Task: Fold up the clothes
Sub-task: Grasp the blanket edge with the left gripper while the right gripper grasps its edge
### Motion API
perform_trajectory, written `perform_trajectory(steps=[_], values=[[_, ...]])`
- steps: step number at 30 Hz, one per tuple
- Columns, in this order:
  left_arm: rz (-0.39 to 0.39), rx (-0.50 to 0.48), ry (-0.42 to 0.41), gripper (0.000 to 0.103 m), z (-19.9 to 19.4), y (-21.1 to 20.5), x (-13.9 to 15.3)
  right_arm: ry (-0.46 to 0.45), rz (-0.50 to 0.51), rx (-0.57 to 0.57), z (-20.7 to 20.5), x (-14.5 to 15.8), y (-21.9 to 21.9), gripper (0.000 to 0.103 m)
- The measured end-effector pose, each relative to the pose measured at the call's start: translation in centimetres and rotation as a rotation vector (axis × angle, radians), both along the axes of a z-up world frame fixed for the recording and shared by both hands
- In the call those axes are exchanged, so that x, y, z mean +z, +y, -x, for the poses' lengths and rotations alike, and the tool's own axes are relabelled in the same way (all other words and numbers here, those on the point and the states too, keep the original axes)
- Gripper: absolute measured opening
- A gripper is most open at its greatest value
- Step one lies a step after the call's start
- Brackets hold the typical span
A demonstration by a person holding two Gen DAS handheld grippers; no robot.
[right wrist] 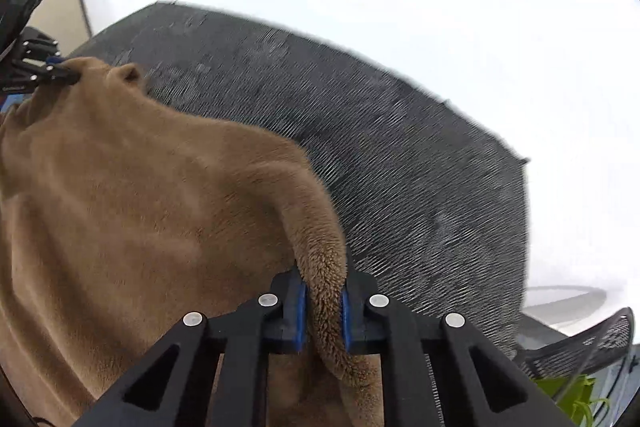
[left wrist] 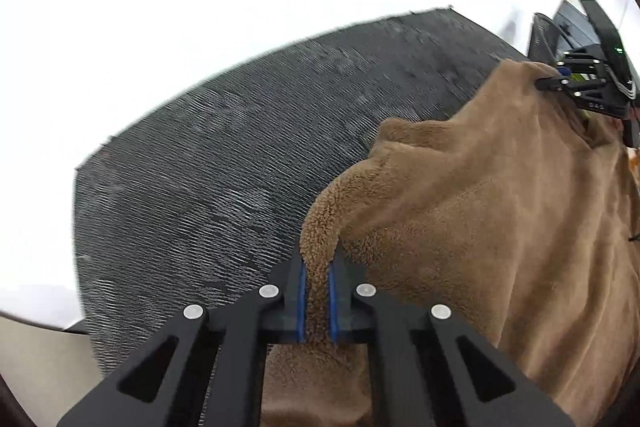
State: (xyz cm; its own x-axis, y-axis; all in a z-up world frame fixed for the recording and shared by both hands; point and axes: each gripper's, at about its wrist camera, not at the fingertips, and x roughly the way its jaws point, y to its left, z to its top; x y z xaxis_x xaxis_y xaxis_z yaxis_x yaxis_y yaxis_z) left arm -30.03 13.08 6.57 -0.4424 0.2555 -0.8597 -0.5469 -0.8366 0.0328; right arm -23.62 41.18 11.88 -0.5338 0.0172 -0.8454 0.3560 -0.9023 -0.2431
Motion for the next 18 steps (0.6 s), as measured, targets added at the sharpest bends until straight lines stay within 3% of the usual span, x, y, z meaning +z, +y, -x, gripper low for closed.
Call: perform_trajectory(steps=[9, 12, 15, 18], values=[[0.056, 0.113, 0.147, 0.01, 4.0, 0.2, 1.7, 0.235, -0.072, -0.074, 1.8, 2.8, -1.9, 0.014], [0.097, 0.14, 0.163, 0.01, 4.9, 0.6, 1.2, 0.245, -0.1, -0.095, 3.0, 2.1, -2.3, 0.014], [0.174, 0.126, 0.161, 0.01, 5.1, 1.6, -0.6, 0.214, -0.111, -0.112, 4.6, 0.3, -2.1, 0.014], [0.196, 0.126, 0.135, 0.01, 5.5, 1.8, -2.3, 0.177, -0.108, -0.126, 5.7, -1.4, -1.7, 0.014]])
